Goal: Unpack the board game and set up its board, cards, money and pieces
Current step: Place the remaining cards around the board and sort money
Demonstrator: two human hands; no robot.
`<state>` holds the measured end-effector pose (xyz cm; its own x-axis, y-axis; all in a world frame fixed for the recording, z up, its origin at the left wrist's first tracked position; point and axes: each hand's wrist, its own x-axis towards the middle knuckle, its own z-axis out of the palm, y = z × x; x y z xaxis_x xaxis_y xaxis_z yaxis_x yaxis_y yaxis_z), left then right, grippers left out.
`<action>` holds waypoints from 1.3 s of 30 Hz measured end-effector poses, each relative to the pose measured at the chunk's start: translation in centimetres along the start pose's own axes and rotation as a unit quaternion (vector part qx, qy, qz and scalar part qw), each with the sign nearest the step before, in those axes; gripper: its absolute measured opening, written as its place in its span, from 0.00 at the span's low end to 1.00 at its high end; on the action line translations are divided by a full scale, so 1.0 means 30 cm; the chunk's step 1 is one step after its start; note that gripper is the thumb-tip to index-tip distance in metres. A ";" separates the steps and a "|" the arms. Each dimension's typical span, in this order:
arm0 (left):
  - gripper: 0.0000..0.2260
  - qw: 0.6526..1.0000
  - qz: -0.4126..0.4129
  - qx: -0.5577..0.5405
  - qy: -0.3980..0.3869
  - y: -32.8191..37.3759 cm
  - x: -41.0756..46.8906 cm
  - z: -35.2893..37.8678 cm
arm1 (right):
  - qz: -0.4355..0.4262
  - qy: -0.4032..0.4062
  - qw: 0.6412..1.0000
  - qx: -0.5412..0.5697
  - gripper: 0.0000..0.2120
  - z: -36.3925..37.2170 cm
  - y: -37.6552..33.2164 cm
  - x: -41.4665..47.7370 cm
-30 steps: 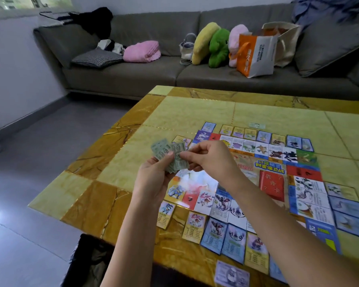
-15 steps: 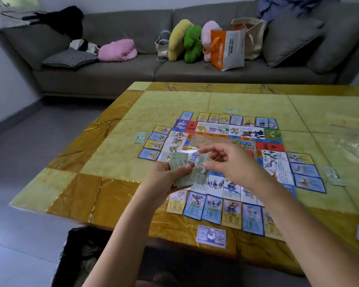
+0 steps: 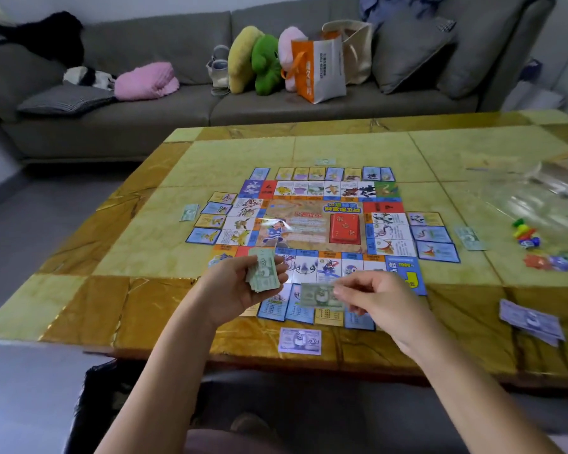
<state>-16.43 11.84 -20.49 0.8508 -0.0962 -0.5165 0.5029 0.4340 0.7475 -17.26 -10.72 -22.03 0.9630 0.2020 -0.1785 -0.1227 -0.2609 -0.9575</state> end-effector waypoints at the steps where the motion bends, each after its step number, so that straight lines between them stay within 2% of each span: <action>1: 0.15 1.000 0.002 -0.004 0.002 -0.004 -0.002 0.000 | 0.007 -0.017 1.000 0.005 0.05 0.011 0.011 -0.018; 4: 0.15 1.000 0.014 -0.016 0.007 -0.005 -0.002 -0.007 | 0.014 -0.030 0.999 -0.011 0.06 0.064 0.045 -0.048; 8: 0.15 0.999 0.022 -0.022 0.005 -0.006 -0.005 -0.015 | 0.018 0.003 0.998 -0.057 0.11 0.129 0.089 -0.064; 11: 0.15 0.999 0.023 -0.026 -0.001 -0.009 -0.008 -0.018 | 0.010 0.029 0.996 -0.083 0.12 0.145 0.096 -0.066; 17: 0.15 0.999 0.022 -0.026 -0.005 -0.011 -0.013 -0.023 | -0.041 0.058 0.974 -0.215 0.13 0.169 0.100 -0.073; 21: 0.15 1.000 0.019 -0.015 -0.009 -0.017 -0.013 -0.019 | -0.048 0.050 0.972 -0.223 0.12 0.167 0.099 -0.066; 24: 0.14 1.000 0.018 0.013 -0.020 -0.029 -0.019 0.005 | -0.071 0.051 0.980 -0.179 0.10 0.150 0.080 -0.071; 27: 0.15 0.997 0.004 0.056 -0.055 -0.053 -0.028 0.046 | -0.119 0.085 0.982 -0.116 0.07 0.096 0.033 -0.065; 29: 0.16 0.993 -0.010 0.085 -0.086 -0.065 -0.036 0.086 | -0.149 0.110 0.976 -0.116 0.04 0.039 -0.008 -0.045; 34: 0.14 0.975 -0.032 0.140 -0.171 -0.102 -0.042 0.209 | -0.166 0.041 0.965 -0.199 0.18 -0.093 -0.077 0.004; 39: 0.12 0.946 -0.055 0.213 -0.239 -0.162 -0.031 0.339 | -0.171 0.032 0.943 -0.284 0.13 -0.214 -0.085 -0.027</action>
<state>-18.12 0.71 -19.39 0.7103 -0.5580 -0.4292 0.5215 0.0077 0.8532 -16.18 -16.27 -17.98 0.9375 0.3139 0.1499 0.3286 -0.6576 -0.6779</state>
